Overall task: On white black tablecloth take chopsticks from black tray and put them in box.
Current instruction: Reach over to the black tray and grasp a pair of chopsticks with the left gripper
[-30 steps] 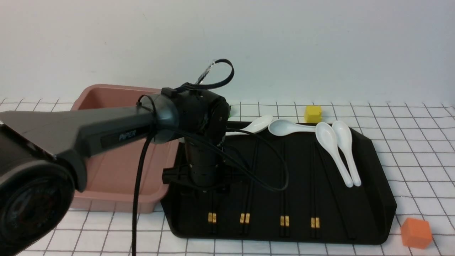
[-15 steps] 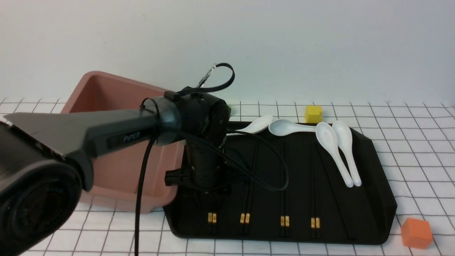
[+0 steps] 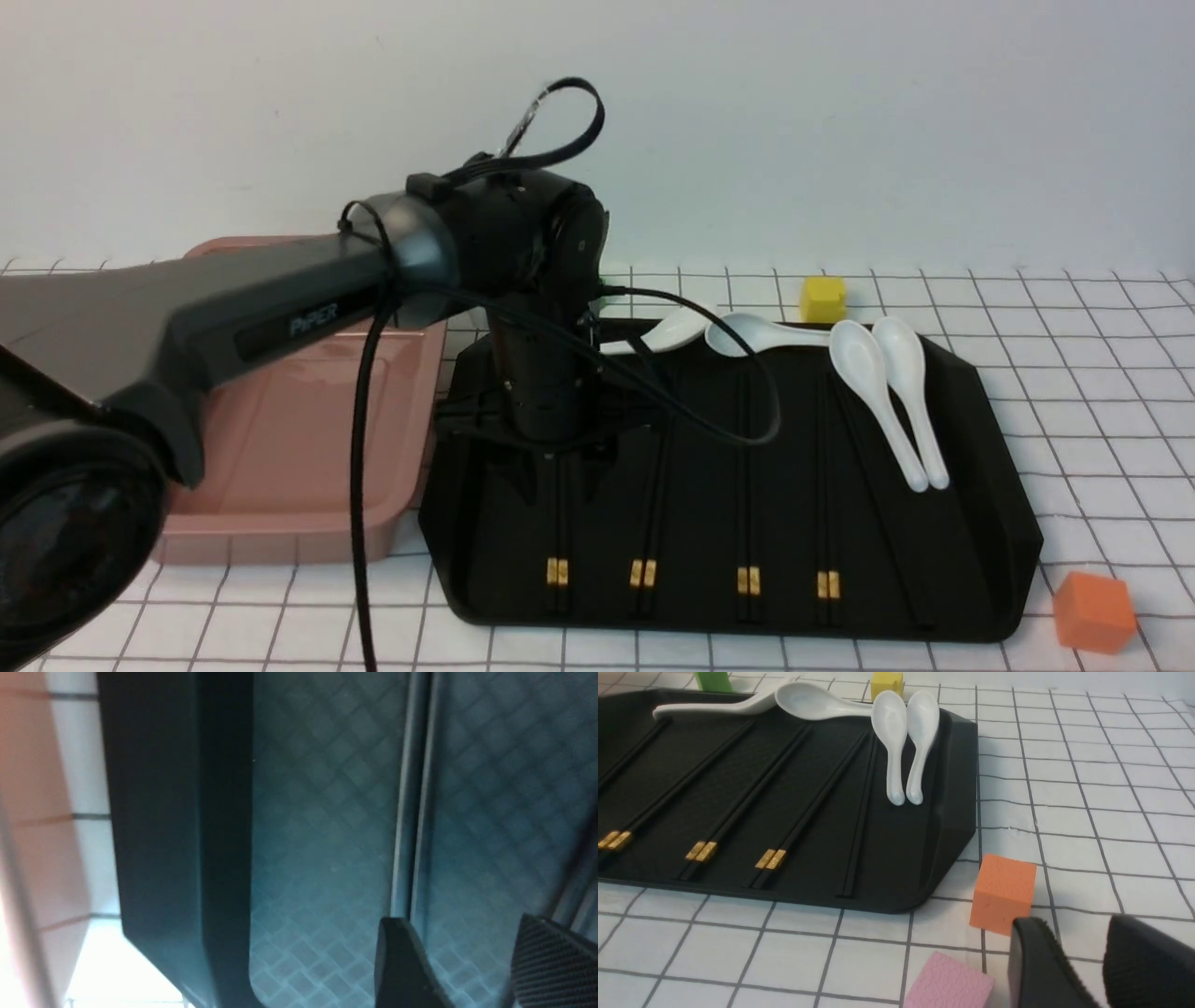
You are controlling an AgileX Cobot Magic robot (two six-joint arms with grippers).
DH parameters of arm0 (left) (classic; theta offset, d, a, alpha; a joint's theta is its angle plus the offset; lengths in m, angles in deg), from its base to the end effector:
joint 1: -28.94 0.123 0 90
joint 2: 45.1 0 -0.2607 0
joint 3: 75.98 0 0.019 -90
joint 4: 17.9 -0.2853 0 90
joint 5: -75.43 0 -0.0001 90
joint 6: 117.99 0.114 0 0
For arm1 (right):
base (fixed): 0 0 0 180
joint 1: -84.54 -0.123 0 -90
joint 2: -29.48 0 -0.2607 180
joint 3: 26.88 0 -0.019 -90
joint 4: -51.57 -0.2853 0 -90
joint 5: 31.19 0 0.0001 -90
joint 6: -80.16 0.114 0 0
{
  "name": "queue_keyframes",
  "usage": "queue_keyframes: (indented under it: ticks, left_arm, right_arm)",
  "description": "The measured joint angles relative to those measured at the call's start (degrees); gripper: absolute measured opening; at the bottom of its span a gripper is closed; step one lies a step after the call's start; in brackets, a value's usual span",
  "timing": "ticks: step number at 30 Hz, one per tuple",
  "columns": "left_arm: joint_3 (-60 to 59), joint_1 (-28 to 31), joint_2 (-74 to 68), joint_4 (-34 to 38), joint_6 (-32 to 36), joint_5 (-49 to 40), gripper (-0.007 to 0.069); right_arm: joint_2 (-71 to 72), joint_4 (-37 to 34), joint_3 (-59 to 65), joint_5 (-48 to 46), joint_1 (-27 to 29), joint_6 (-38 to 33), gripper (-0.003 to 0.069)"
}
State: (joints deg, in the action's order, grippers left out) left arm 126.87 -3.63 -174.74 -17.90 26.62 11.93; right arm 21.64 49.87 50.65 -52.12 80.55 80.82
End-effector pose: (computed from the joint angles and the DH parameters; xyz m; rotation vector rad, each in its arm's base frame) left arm 0.3911 -0.2498 0.1471 -0.0738 2.9968 -0.1423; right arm 0.1336 0.0105 0.1685 -0.0356 1.8556 0.0855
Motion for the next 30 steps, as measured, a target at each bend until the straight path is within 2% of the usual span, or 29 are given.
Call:
queue_keyframes:
  ticks: [15, 20, 21, 23, 27, 30]
  left_arm:
    - [0.8, 0.0, -6.8, -0.7, 0.1, 3.7, 0.0334]
    - [1.4, 0.0, -7.4, -0.6, -0.1, 3.2, 0.0243]
    - [1.5, -0.1, -7.5, 0.0, -0.1, 3.0, 0.0177]
    - [1.6, -0.1, -7.4, 0.0, -0.1, 2.7, 0.0105]
    - [1.1, -0.1, -6.0, -0.5, -0.2, 0.9, 0.0113]
    - [0.8, 0.0, -2.4, -0.9, -0.2, -3.6, 0.0113]
  right_arm:
    - [0.0, 0.0, 0.0, 0.0, 0.0, 0.0, 0.024]
    - [0.0, 0.0, 0.0, 0.0, 0.0, 0.0, 0.024]
    - [0.0, 0.0, 0.0, 0.0, 0.0, 0.0, 0.024]
    - [0.0, 0.0, 0.0, 0.0, 0.0, 0.0, 0.024]
    - [0.0, 0.0, 0.0, 0.0, 0.0, 0.0, 0.024]
    - [0.0, 0.0, 0.0, 0.0, 0.0, 0.0, 0.024]
